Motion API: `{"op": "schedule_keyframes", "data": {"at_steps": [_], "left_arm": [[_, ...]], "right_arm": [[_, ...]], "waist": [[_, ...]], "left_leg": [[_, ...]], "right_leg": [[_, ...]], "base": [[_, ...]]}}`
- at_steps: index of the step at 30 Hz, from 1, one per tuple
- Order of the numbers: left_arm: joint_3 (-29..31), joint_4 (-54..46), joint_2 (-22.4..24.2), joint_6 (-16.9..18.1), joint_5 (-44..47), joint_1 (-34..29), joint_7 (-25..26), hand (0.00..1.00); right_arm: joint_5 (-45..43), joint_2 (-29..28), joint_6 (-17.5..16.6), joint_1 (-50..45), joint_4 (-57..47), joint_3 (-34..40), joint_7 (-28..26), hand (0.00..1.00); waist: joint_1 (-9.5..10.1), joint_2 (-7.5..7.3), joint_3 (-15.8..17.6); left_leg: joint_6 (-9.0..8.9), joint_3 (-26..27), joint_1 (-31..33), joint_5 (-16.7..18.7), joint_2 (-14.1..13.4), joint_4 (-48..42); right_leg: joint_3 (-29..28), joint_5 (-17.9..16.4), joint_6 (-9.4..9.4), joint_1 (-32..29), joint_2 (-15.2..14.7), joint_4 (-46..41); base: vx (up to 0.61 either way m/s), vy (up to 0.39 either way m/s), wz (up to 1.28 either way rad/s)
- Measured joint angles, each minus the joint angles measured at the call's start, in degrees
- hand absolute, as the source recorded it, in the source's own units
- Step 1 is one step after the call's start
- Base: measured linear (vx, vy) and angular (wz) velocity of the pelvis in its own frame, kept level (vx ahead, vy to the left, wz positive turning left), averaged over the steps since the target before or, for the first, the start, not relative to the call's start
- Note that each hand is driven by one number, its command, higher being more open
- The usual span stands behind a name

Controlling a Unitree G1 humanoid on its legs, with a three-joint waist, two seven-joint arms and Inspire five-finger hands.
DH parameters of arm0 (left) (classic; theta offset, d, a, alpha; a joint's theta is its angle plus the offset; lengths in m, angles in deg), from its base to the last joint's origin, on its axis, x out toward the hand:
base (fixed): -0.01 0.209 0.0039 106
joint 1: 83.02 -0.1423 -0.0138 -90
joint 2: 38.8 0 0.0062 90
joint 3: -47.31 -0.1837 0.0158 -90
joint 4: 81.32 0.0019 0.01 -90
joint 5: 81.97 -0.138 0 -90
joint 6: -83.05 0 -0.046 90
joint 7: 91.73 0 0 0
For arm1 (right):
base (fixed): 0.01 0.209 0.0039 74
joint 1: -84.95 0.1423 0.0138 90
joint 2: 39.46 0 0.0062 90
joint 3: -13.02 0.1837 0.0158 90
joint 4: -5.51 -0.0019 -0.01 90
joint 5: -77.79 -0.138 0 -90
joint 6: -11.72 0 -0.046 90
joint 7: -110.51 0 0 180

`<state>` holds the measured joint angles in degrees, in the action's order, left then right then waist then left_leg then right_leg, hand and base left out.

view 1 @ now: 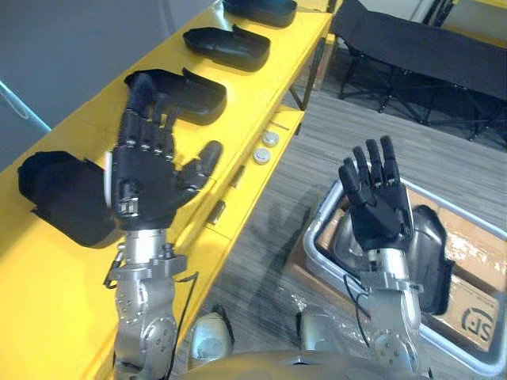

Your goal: Walk over and take three plastic housings, then place them on the shelf

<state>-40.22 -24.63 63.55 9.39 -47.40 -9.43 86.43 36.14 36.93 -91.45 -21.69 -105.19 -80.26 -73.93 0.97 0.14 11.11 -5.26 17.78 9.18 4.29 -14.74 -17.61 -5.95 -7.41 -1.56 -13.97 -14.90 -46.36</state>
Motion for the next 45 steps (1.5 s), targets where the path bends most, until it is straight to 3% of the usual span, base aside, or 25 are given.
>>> {"op": "schedule_keyframes", "data": {"at_steps": [1, 2, 3, 4, 5, 6, 7, 8, 9, 10, 11, 12, 15, 17, 19, 20, 21, 24, 26, 29, 31, 32, 35, 40, 45], "left_arm": [[0.9, 0.3, 0.0, 0.0, 1.5, -0.4, -0.5, 1.0], [2.4, 1.3, 0.0, 0.0, 3.7, -1.7, -1.5, 1.0], [3.0, 1.7, 0.0, 0.1, 4.5, -2.5, -1.6, 1.0], [3.2, 2.6, -0.2, 0.2, 7.1, -3.9, -1.9, 1.0], [3.0, 4.1, -0.4, 0.3, 8.5, -4.5, -2.4, 1.0], [2.1, 6.3, 1.1, 0.0, 10.2, -5.7, -2.7, 1.0], [1.0, 7.5, 3.8, -0.3, 10.3, -7.8, -2.7, 1.0], [0.3, 7.7, 5.2, -0.4, 10.3, -8.2, -2.7, 1.0], [-0.8, 7.6, 6.9, -0.6, 10.3, -8.5, -2.8, 1.0], [-1.0, 7.4, 7.1, -0.6, 10.3, -8.5, -3.3, 1.0], [-1.1, 7.2, 7.1, -0.7, 10.1, -8.3, -4.0, 1.0], [-1.0, 6.9, 7.0, -0.6, 9.8, -8.4, -4.5, 1.0], [-0.7, 6.7, 6.8, 0.3, 9.6, -8.1, -6.2, 1.0], [0.2, 6.8, 6.4, 0.3, 9.6, -8.0, -6.4, 1.0], [1.7, 6.8, 6.4, 0.2, 9.5, -7.9, -6.1, 1.0], [2.2, 6.9, 6.2, 0.0, 9.5, -7.5, -6.1, 1.0], [2.3, 7.0, 5.6, -0.5, 9.4, -6.5, -6.1, 1.0], [2.1, 7.1, 3.2, -0.8, 6.1, -5.1, -5.7, 1.0], [1.7, 7.1, 1.7, -1.2, 5.3, -3.6, -5.6, 1.0], [1.6, 7.2, -0.3, -1.6, 5.3, 1.5, -3.6, 1.0], [1.5, 7.2, -0.7, -1.6, 5.3, 3.9, -3.2, 1.0], [1.1, 7.2, -0.7, -1.6, 5.3, 4.9, -3.0, 1.0], [0.3, 7.2, -0.7, -1.7, 5.3, 5.7, -2.1, 1.0], [-0.7, 7.2, -0.9, -2.3, 5.4, 7.9, -1.2, 1.0], [-1.3, 7.4, -2.0, -2.4, 5.6, 10.2, -1.3, 1.0]], "right_arm": [[0.8, -0.2, -0.1, 0.0, 1.1, 0.4, -0.1, 1.0], [2.1, -0.7, -0.1, -0.6, 3.9, 1.4, -0.3, 1.0], [2.7, -0.9, 0.0, -0.9, 5.5, 1.9, -0.4, 1.0], [3.3, -1.7, 0.0, -1.7, 8.1, 3.2, -1.2, 1.0], [3.7, -2.1, 0.0, -2.8, 9.6, 4.6, -1.6, 1.0], [4.4, -1.4, 0.3, -3.4, 11.6, 6.7, -1.7, 1.0], [5.3, 1.0, 1.4, -3.0, 12.4, 9.1, -1.7, 1.0], [5.4, 2.2, 2.0, -2.8, 12.4, 10.0, -1.7, 1.0], [5.4, 3.5, 3.2, -3.3, 12.6, 11.5, -1.6, 1.0], [5.5, 3.5, 3.6, -3.9, 12.6, 11.9, -1.6, 1.0], [7.0, 3.4, 3.8, -4.8, 12.6, 12.4, -1.5, 1.0], [8.7, 3.5, 3.9, -5.7, 12.6, 12.9, -1.3, 1.0], [9.4, 3.3, 3.8, -5.8, 12.6, 13.2, -0.2, 1.0], [9.5, 2.8, 3.7, -5.4, 12.6, 13.3, 0.9, 1.0], [10.6, 2.7, 3.7, -4.7, 12.6, 13.3, 2.1, 1.0], [12.3, 2.0, 3.7, -4.4, 12.7, 13.5, 3.3, 1.0], [14.1, 1.1, 3.7, -4.3, 13.3, 13.3, 4.8, 1.0], [20.5, -0.7, 3.7, -3.7, 14.0, 12.8, 8.4, 1.0], [23.6, -0.4, 3.7, -2.0, 16.0, 13.6, 11.7, 1.0], [28.4, 0.4, 3.7, 8.3, 26.2, 18.0, 21.5, 1.0], [29.7, 2.7, 3.8, 14.3, 30.3, 20.8, 26.5, 1.0], [29.6, 5.5, 3.9, 18.1, 31.7, 22.4, 29.3, 1.0], [29.6, 11.4, 5.1, 26.9, 34.4, 23.8, 34.0, 1.0], [29.8, 15.3, 7.7, 34.5, 37.6, 23.9, 36.2, 1.0], [30.1, 18.1, 7.9, 39.0, 43.0, 21.6, 33.4, 1.0]], "waist": [[0.16, -0.09, -0.2], [0.24, -0.07, -0.6], [0.24, -0.46, -0.9], [0.27, -1.72, -1.6], [0.1, -2.57, -1.9], [0.24, -1.43, -2.0], [-0.67, 0.63, -1.6], [-1.54, 1.84, -1.1], [-2.94, 2.65, -0.5], [-3.28, 2.42, -0.4], [-3.78, 1.59, 0.1], [-3.77, 1.75, -0.1], [-3.06, 3.12, -1.0], [-2.59, 3.03, -0.9], [-2.47, 3.76, -1.3], [-2.66, 4.3, -1.7], [-2.42, 3.21, -1.0], [-2.37, 1.11, -1.0], [-2.51, 0.78, -0.9], [-2.26, 0.33, 1.2], [-1.32, 1.21, 3.7], [-1.16, 2.44, 4.9], [-1.04, 4.16, 7.3], [-0.95, 3.77, 10.7], [-0.82, 4.27, 13.6]], "left_leg": [[-0.96, 0.3, 0.0, -0.7, -1.2, 0.4], [-3.33, 0.7, 0.0, -2.4, -3.8, 1.1], [-4.62, 0.8, 0.0, -3.1, -5.2, 1.3], [-7.12, 0.2, 0.6, -4.5, -7.4, 1.0], [-8.43, -2.2, 1.0, -5.3, -9.3, 1.0], [-7.31, -6.6, 0.7, -6.4, -11.3, 2.1], [-6.26, -9.2, 0.3, -10.0, -13.5, 3.8], [-5.04, -10.2, 0.4, -12.3, -14.3, 4.4], [1.38, -11.5, 0.8, -18.7, -14.6, 5.7], [5.23, -11.9, 1.3, -22.2, -14.4, 5.8], [7.44, -12.5, 2.5, -23.9, -13.7, 4.4], [3.49, -13.1, 2.3, -19.7, -10.9, 1.8], [0.28, -13.4, 2.1, -9.3, -3.7, -0.1], [0.04, -13.6, 2.0, -4.9, -0.2, -0.3], [-0.61, -13.3, 0.4, 0.5, 1.8, 1.9], [-2.91, -13.2, -0.9, 1.1, 2.2, 4.8], [-4.12, -12.1, -1.5, 0.4, 3.0, 5.9], [-3.78, -11.5, -0.8, 0.1, 4.7, 6.4], [-3.32, -12.0, 0.7, -0.2, 5.6, 6.1], [-2.94, -13.6, 4.0, -0.8, 6.4, 5.3], [-3.01, -14.6, 5.6, -1.6, 6.4, 5.2], [-3.16, -15.3, 7.0, -2.8, 6.4, 6.0], [-3.54, -16.0, 8.3, -6.4, 6.2, 9.7], [-3.67, -16.2, 8.3, -9.0, 6.0, 13.2], [-3.71, -17.3, 8.1, -11.3, 6.2, 16.4]], "right_leg": [[0.3, 0.1, 0.14, 0.7, -1.8, 1.9], [0.8, 0.8, 1.05, 2.2, -4.5, 6.7], [0.9, 1.8, 1.59, 2.8, -5.2, 9.4], [0.1, 7.1, 1.14, 4.2, -5.5, 16.1], [-0.2, 3.0, -5.86, 5.9, -3.9, 18.0], [1.7, -3.0, -13.06, 6.9, -2.2, 19.1], [3.5, -9.0, -13.38, 6.6, -0.2, 19.5], [3.9, -9.7, -13.14, 6.4, 1.0, 18.8], [4.7, -10.3, -11.72, 6.2, 2.2, 17.4], [5.4, -10.7, -10.78, 6.5, 2.4, 17.5], [6.6, -10.8, -9.52, 7.0, 2.3, 17.8], [6.9, -10.3, -7.69, 7.6, 2.0, 19.2], [6.5, -5.6, -5.99, 7.1, 3.0, 26.3], [5.4, -2.7, -6.26, 5.9, 3.0, 30.0], [4.7, 1.0, -8.31, 5.9, 3.0, 33.6], [4.3, 2.4, -9.21, 5.9, 2.8, 34.6], [4.8, 4.3, -9.27, 5.7, 2.0, 35.4], [8.0, 8.6, -9.2, 6.2, 0.0, 39.3], [9.5, 10.2, -9.04, 6.2, -0.9, 40.9], [12.3, 11.7, -9.25, 6.1, -1.6, 43.5], [13.6, 12.2, -10.02, 5.8, -1.4, 44.7], [14.3, 12.9, -9.82, 4.6, -1.2, 45.2], [15.1, 14.4, -9.51, 2.6, -0.7, 46.3], [15.4, 15.1, -9.14, 1.3, -0.3, 46.5], [16.9, 15.1, -9.14, 0.9, -0.4, 46.5]], "base": [[-0.1, -0.428, -0.77], [-0.07, -0.495, -0.61], [-0.08, -0.657, -0.69], [-0.06, -0.622, -0.48], [-0.1, -0.717, -0.59], [-0.15, -0.89, -0.69], [-0.16, -0.841, -0.63], [-0.16, -0.691, -0.27], [-0.11, -0.352, 0.13], [-0.11, -0.337, 0.28], [-0.17, -0.328, 0.18], [-0.17, -0.275, 0.1], [-0.15, -0.155, -0.15], [-0.09, -0.047, -0.28], [-0.03, 0.061, -0.32], [0.01, 0.139, -0.3], [0.0, 0.141, -0.3], [-0.06, 0.148, -0.11], [-0.06, 0.088, 0.19], [-0.12, 0.034, 0.27], [-0.12, -0.043, 0.2], [-0.15, -0.066, 0.25], [-0.1, -0.062, 0.12], [-0.02, -0.036, 0.03], [-0.01, -0.02, 0.11]]}}
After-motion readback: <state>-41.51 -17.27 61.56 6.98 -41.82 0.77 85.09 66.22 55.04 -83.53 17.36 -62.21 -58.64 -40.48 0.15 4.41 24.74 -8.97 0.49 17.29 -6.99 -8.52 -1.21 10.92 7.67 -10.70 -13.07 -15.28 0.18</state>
